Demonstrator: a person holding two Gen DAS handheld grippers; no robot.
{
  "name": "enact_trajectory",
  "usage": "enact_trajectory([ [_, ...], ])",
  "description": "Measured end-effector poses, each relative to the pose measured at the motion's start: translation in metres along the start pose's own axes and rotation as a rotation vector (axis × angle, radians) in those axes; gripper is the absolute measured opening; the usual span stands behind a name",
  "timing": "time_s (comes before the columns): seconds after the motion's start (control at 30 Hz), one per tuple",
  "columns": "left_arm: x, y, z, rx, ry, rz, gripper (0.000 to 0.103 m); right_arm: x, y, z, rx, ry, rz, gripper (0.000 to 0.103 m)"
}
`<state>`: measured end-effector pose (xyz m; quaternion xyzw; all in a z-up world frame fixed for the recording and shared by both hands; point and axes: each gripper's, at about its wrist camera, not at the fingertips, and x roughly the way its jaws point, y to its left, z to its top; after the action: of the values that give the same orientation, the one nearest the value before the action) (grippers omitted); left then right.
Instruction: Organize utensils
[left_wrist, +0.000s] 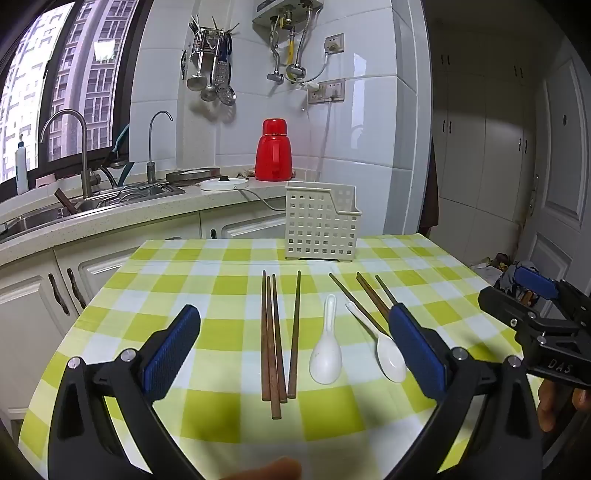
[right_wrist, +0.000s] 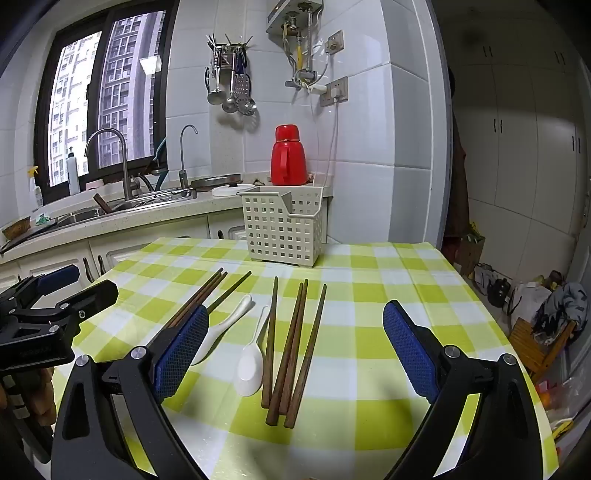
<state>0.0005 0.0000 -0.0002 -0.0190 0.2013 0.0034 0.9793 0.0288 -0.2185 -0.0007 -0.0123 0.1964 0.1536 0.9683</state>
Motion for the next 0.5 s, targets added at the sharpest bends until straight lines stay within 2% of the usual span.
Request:
enact_trajectory([
  [0.5,-0.0034,0.0019,0.0017,0.000,-0.008,-0.004,0.099,-0.0017,0.0008,0.0032,-0.011,-0.008,-0.006,0.089],
])
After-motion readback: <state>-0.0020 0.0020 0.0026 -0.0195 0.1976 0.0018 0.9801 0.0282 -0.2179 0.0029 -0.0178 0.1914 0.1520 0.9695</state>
